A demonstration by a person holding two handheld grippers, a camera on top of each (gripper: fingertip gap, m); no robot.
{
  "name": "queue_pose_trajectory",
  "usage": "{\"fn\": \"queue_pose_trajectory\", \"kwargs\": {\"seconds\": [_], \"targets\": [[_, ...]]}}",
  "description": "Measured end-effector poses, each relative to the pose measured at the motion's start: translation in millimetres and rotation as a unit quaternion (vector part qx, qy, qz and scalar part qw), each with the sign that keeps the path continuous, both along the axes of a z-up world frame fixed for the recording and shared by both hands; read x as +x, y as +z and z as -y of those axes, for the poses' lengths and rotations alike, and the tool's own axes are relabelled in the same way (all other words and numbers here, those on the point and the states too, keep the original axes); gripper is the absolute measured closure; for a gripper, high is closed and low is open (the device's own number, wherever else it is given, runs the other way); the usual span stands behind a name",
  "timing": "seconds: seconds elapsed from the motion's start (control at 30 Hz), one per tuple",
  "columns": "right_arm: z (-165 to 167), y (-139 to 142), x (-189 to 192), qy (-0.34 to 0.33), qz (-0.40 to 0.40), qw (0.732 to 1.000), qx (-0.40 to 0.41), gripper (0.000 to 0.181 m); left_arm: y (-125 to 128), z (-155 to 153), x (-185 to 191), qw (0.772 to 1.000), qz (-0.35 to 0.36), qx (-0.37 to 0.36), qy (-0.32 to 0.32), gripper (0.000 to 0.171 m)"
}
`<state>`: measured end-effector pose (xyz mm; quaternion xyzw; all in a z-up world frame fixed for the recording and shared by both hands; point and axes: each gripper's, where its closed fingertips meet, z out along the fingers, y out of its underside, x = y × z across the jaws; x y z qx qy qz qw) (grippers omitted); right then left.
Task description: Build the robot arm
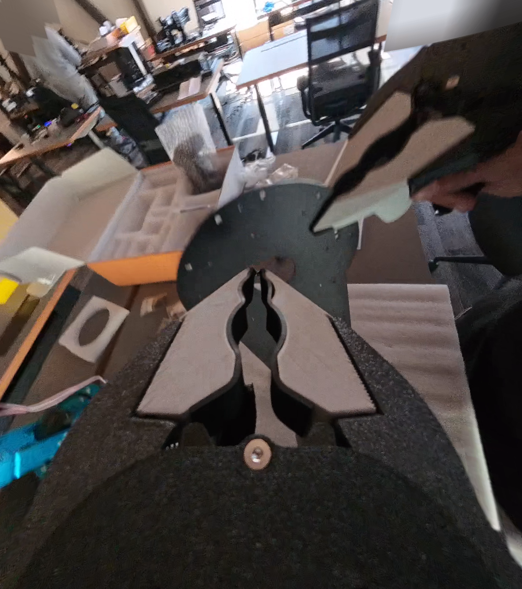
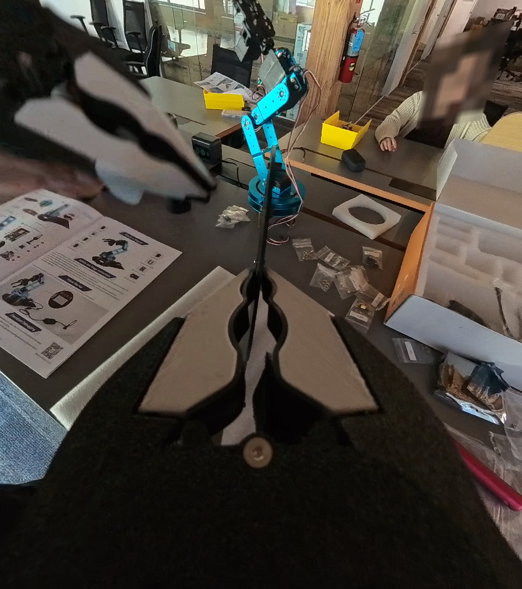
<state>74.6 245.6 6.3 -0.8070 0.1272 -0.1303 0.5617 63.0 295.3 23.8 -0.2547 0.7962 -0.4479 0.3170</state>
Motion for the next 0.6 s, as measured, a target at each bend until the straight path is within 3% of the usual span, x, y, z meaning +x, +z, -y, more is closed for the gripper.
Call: {"fn": "queue_pose_trajectory", "kwargs": {"seconds": [0.17,0.6], "targets": [[0,0,1,-0.008,-0.001,1.0,-0.002,0.18,27,10,16,0.998,0.008,0.037,-0.049,0.168],[-1,0,-2,-0.01,0.0,1.0,0.003,0.181,23,21,21,0.992,-0.014,0.088,-0.086,0.168]]}}
